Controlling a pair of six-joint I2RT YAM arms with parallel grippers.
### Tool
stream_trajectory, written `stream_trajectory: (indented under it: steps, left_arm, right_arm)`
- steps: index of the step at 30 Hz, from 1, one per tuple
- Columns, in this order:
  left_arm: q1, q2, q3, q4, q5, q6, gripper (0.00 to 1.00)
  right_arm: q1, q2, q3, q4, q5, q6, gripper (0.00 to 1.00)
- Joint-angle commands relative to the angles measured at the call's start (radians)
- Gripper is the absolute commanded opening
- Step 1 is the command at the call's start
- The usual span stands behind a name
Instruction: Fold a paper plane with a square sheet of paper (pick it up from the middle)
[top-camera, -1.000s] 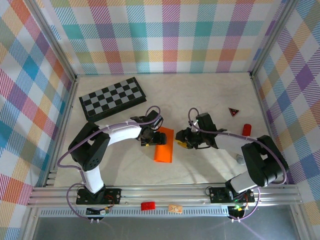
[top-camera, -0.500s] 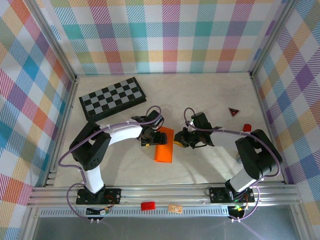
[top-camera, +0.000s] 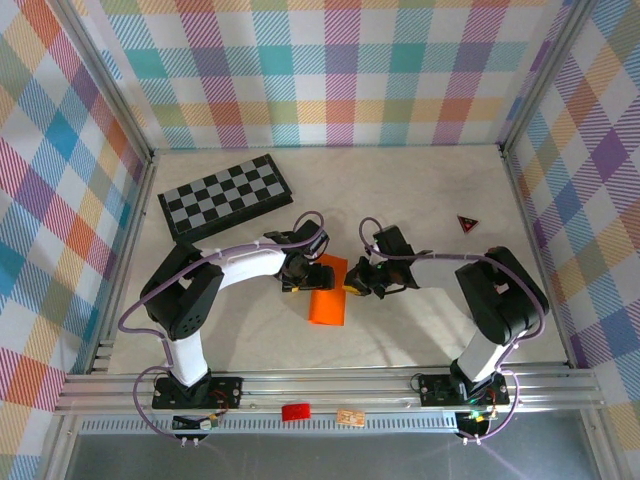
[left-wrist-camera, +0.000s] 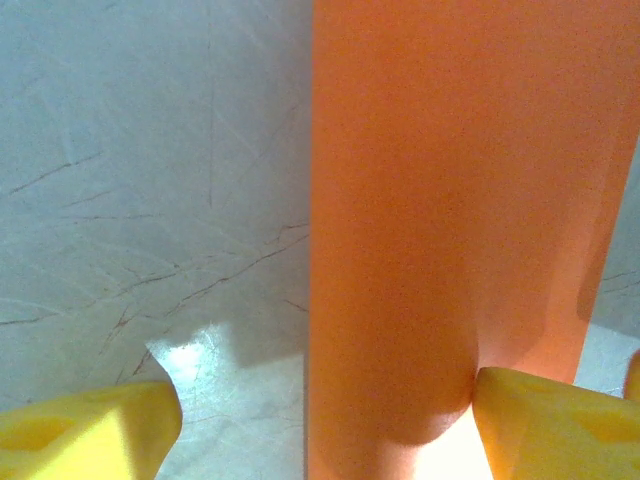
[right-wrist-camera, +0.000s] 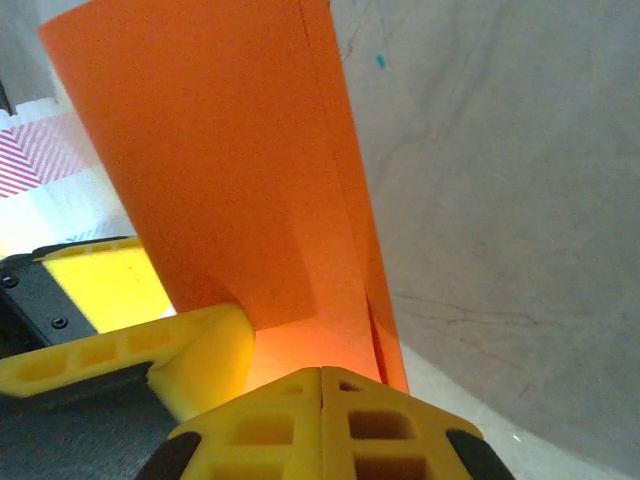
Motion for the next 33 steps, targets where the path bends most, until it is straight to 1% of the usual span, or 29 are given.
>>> stream_trajectory:
  steps: [1, 8, 13, 17, 23, 27, 30, 33]
  left_arm:
    - [0.001, 0.107, -0.033, 0.092, -0.013, 0.032, 0.81]
    - [0.001, 0.115, -0.026, 0.091, -0.004, 0.032, 0.81]
    - [0.001, 0.099, -0.022, 0.094, 0.010, 0.027, 0.81]
    - [0.001, 0.041, 0.001, 0.065, 0.030, 0.031, 0.81]
    - [0.001, -0.087, -0.019, 0.127, 0.096, 0.003, 0.80]
    - [0.002, -0.109, -0.083, 0.268, 0.178, -0.060, 0.73]
    - [0.003, -0.096, -0.109, 0.303, 0.194, -0.094, 0.69]
    - [0.002, -0.085, -0.117, 0.294, 0.183, -0.104, 0.66]
  right_arm:
    - [0.010, 0.029, 0.044, 0.014, 0.001, 0.016, 0.07]
    - [0.015, 0.083, 0.069, 0.001, -0.008, 0.003, 0.07]
    - [0.017, 0.112, 0.082, -0.153, 0.071, -0.080, 0.06]
    - [0.017, 0.113, 0.087, -0.274, 0.143, -0.162, 0.06]
    - [0.015, 0.097, 0.115, -0.362, 0.187, -0.273, 0.06]
    - [0.010, 0.099, 0.134, -0.380, 0.181, -0.316, 0.06]
    - [0.007, 0.097, 0.132, -0.359, 0.166, -0.310, 0.06]
    - [0.006, 0.099, 0.133, -0.348, 0.157, -0.299, 0.06]
